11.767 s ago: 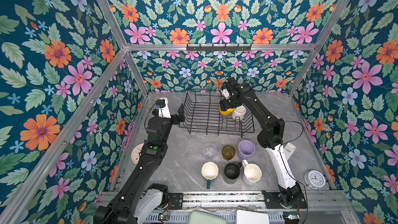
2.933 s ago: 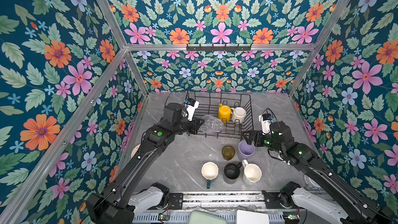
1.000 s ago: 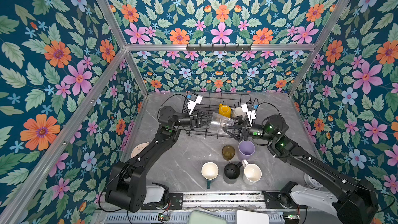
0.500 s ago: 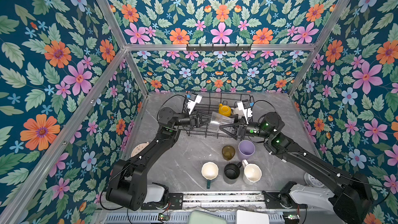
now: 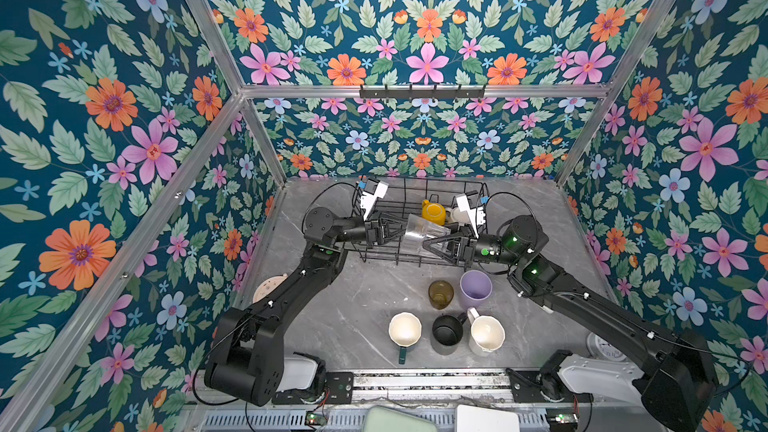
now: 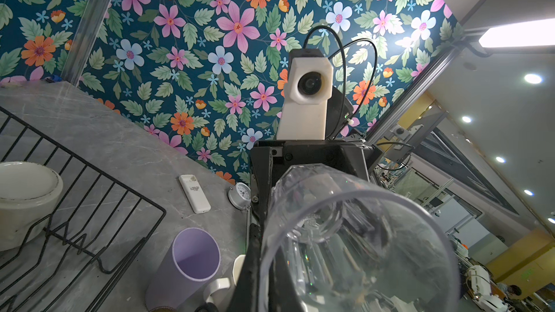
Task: Load the cups into the dish rack
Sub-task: 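Grasp the clear glass with the right gripper beside the left gripper, then open the left gripper and pull it back while the right gripper holds the glass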
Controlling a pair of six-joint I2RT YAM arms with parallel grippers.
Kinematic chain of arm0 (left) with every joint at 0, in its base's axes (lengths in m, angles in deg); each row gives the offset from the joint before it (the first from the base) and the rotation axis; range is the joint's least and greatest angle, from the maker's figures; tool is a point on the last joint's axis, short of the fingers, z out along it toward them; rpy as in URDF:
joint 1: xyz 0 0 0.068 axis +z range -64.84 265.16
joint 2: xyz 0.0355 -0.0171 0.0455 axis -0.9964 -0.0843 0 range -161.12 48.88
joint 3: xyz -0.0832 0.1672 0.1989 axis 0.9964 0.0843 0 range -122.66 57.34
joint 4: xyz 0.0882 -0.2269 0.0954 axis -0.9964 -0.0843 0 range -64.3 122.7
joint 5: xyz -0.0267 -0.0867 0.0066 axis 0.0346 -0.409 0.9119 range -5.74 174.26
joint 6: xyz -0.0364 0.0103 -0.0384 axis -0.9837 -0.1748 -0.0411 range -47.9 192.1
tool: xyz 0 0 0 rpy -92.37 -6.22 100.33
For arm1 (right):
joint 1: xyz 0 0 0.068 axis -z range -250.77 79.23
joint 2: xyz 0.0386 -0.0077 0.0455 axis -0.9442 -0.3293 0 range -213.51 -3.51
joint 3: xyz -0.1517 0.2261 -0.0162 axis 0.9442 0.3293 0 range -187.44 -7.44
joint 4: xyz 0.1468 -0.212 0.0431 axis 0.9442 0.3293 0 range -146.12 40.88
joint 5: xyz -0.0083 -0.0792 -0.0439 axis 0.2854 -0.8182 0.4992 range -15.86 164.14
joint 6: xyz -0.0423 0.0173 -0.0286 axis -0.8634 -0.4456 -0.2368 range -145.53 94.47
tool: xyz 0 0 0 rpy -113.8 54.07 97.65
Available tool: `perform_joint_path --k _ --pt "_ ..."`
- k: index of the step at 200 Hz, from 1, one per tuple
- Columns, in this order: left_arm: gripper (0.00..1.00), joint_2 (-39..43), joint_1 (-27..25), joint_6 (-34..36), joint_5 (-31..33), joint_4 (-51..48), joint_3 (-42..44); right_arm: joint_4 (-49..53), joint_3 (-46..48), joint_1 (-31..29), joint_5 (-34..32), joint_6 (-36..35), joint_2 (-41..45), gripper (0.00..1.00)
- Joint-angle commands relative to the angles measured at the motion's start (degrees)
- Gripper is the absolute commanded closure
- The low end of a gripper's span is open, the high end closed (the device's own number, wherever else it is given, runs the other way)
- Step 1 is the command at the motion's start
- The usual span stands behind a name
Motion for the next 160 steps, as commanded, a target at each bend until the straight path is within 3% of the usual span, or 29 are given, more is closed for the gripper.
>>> perform_joint_path --k 1,9,23,41,69,105,131,160 --pt "1.0 0.35 -0.26 -1.93 -1.57 3.22 -0.64 3.3 0.14 0.03 -3.66 -1.9 -0.29 0.65" --pt "1.0 0.41 -0.27 -1.93 -1.6 3.21 -0.71 3.29 0.12 -0.01 -3.48 -1.92 -0.33 0.75" --pt "1.0 0.41 -0.32 -2.03 -1.55 3.21 -0.75 3.31 0.13 0.03 -3.62 -1.81 -0.32 1.0" --pt "0.98 0.42 -0.34 -2.03 -1.51 3.21 -0.76 3.38 0.22 0.03 -4.09 -1.55 -0.1 1.0" --pt "0.86 0.41 -0.23 -2.11 -1.18 3.12 -0.85 4.3 0.05 -0.01 -4.62 -1.22 0.67 1.0" --pt "0.46 0.17 0.05 -1.94 -0.88 3.06 -0.89 6.91 -0.32 0.68 -8.05 0.12 4.21 1.0" --pt "0.3 0.13 0.67 -1.63 -0.05 2.95 -0.5 14.47 -1.94 1.3 -10.85 -2.01 7.38 1.0" --pt "0.23 0.47 1.83 1.14 2.15 -0.58 -0.13 25.4 -3.92 3.3 -13.37 -3.24 10.54 1.0"
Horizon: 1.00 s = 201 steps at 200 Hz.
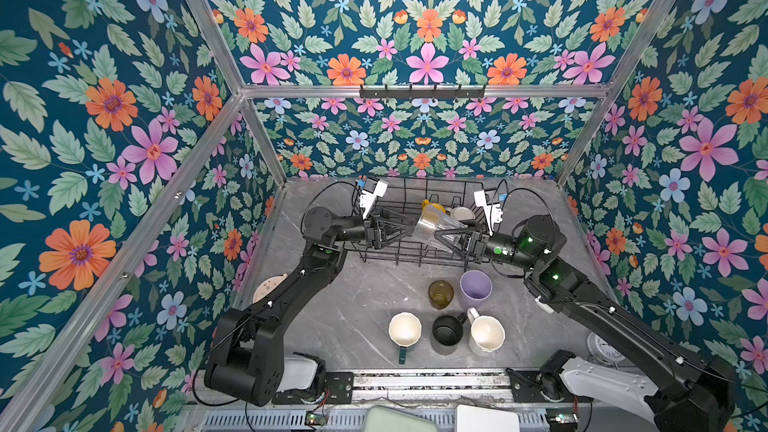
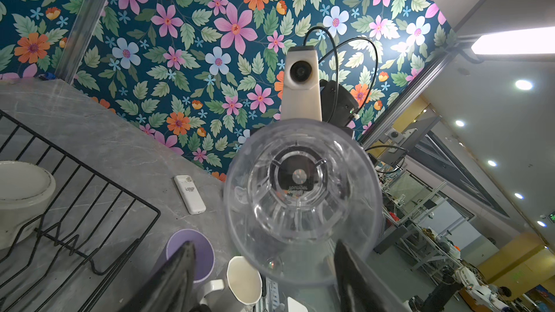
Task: Load the cups into the dish rack
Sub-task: 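Open the left gripper and pull it back while the right gripper holds the glass, then carry the clear glass with the right gripper over the rack beside the white mug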
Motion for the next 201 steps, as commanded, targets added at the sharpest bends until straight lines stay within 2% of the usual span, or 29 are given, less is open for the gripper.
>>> perform_joint_path --k 1,25,49,69,92,130,147,172,201 --pt "0.23 0.53 0.82 3.09 1.89 -1.47 0.02 9.88 -1.48 1.43 -4.05 -2.0 2.16 1.0" --pt "0.21 1.86 1.66 11.59 4.69 -13.02 -0.62 22.6 -4.52 3.45 -8.18 -5.29 4.75 1.0" --pt "0.18 3.76 1.89 25.92 10.41 -32.2 -3.46 37.42 -10.46 3.53 -13.14 -10.77 5.43 1.0" --pt "0.16 4.93 1.9 37.08 18.59 -47.11 -6.94 46.16 -14.31 3.58 -17.67 -14.1 5.21 1.0" --pt "0.15 5.51 1.89 43.59 30.77 -57.61 -9.64 54.08 -19.14 3.53 -22.53 -16.44 3.55 1.0" --pt "0.13 7.94 1.89 46.08 47.78 -58.49 -8.39 63.64 -26.19 3.58 -27.69 -19.67 -0.69 1.0" --pt "0.08 8.66 1.89 46.65 54.59 -57.81 -8.85 66.99 -29.16 3.53 -30.01 -21.77 -3.26 1.0" --pt "0.04 8.94 1.91 48.86 60.0 -56.57 -10.22 71.2 -33.5 3.51 -32.97 -24.3 -7.95 1.0" --pt "0.03 8.94 1.98 51.65 65.93 -56.66 -9.17 73.16 -36.43 3.99 -32.58 -27.21 -12.88 1.0"
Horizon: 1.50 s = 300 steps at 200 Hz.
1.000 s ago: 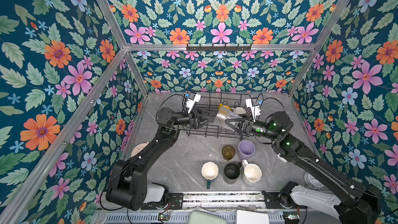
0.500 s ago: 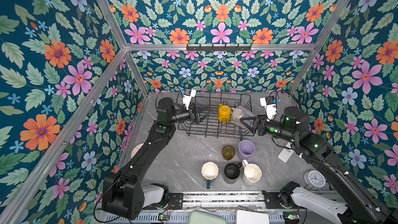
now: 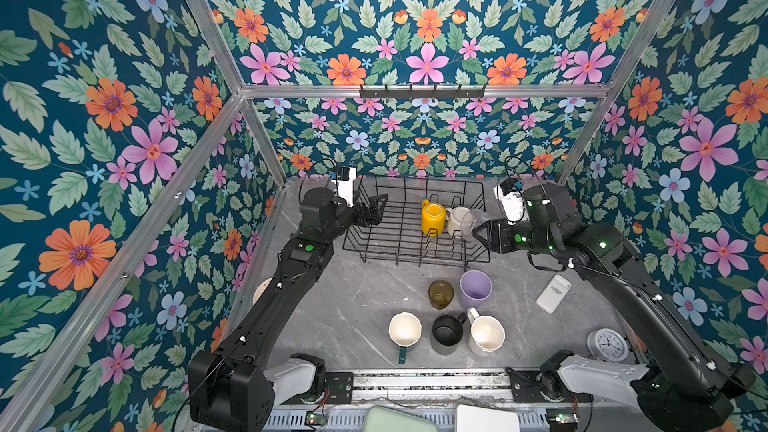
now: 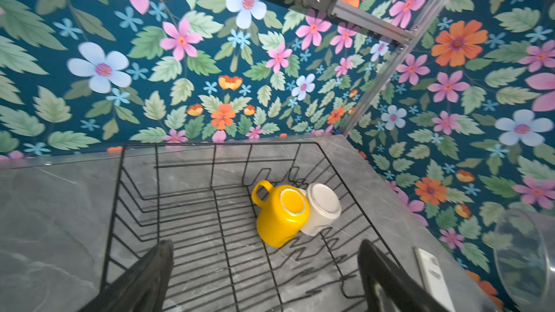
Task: Load the cups into the dish rack
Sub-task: 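Carry the clear glass with the right gripper over the rack beside the white mug, then lower the clear glass with the right gripper into the rack slot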
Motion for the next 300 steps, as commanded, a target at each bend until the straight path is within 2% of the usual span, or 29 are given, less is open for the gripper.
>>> perform_joint_path --k 1,27,71,94,146,300 --pt "0.03 0.2 0.1 3.45 8.53 0.25 0.6 3.2 -2.26 0.38 -1.88 -3.69 -2.99 1.0" --pt "0.02 2.36 0.09 3.32 8.78 0.76 2.97 4.56 -4.62 1.65 -0.79 -5.51 -7.42 1.0" --pt "0.01 6.65 0.09 7.38 13.5 0.02 3.77 8.36 -10.07 2.05 -3.46 -8.7 -16.54 1.0" --pt "0.0 8.84 0.1 7.94 13.76 0.94 6.0 9.55 -12.89 2.14 -3.75 -9.62 -21.03 1.0" --pt "0.0 9.46 0.18 8.15 14.73 0.27 6.13 12.04 -16.66 2.08 -5.46 -10.9 -30.42 1.0" --pt "0.0 10.01 0.18 8.15 15.25 -0.33 6.23 11.94 -20.33 2.03 -9.04 -11.66 -47.0 1.0"
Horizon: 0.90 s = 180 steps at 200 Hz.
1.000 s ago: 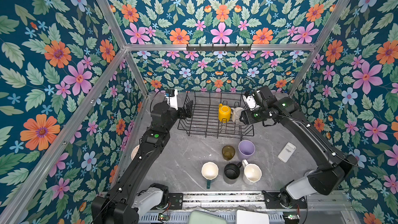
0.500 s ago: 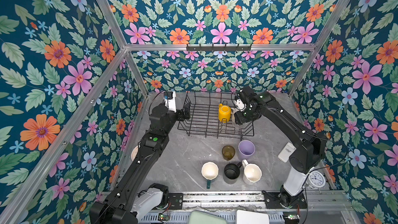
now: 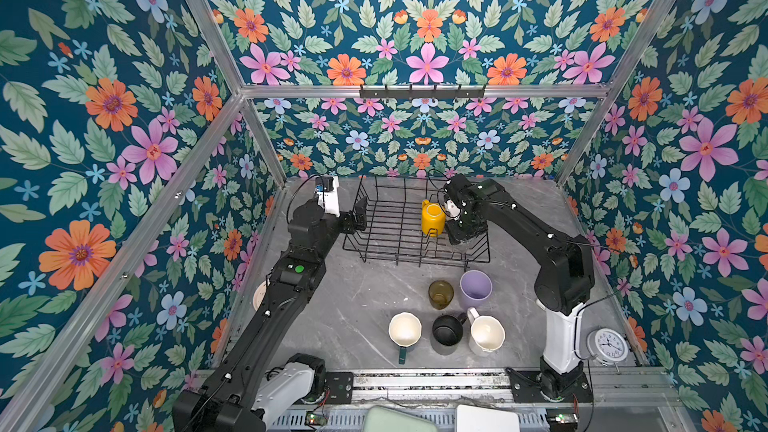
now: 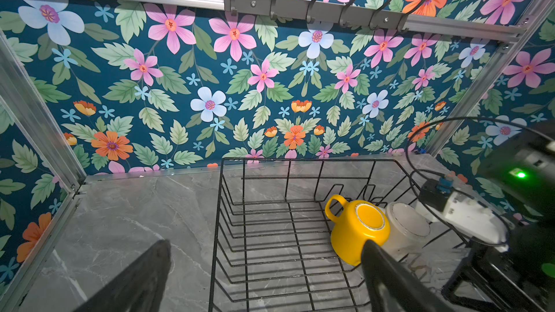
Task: Load the cups into the dish rack
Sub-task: 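Lower the clear glass with the right gripper into the rack slot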
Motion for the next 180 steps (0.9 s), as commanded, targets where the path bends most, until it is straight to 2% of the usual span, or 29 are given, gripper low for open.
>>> perform_joint_path --k 1,55,67,98,121,180 --pt "0.0 0.3 0.01 0.63 0.37 0.12 -0.13 1.28 -0.62 -0.09 -0.48 -0.39 -1.37 1.0" --pt "0.0 0.25 0.03 0.62 0.3 -0.06 -0.14 1.5 -0.93 -0.07 -0.61 0.29 -4.54 1.0" --pt "0.0 0.29 0.01 0.58 0.3 -0.06 -0.14 1.45 -0.87 -0.12 -0.63 0.49 -5.01 0.88" --pt "0.0 0.2 0.01 0.63 0.54 -0.27 -0.18 0.91 -0.12 -0.07 -0.54 0.84 -5.76 0.66" --pt "0.0 0.29 0.01 0.72 0.73 -0.41 -0.18 0.18 0.79 -0.06 0.14 1.09 -5.66 0.44" --pt "0.0 0.29 0.01 0.72 0.72 -0.45 -0.22 -0.68 0.84 -0.11 1.03 1.46 -5.54 0.22"
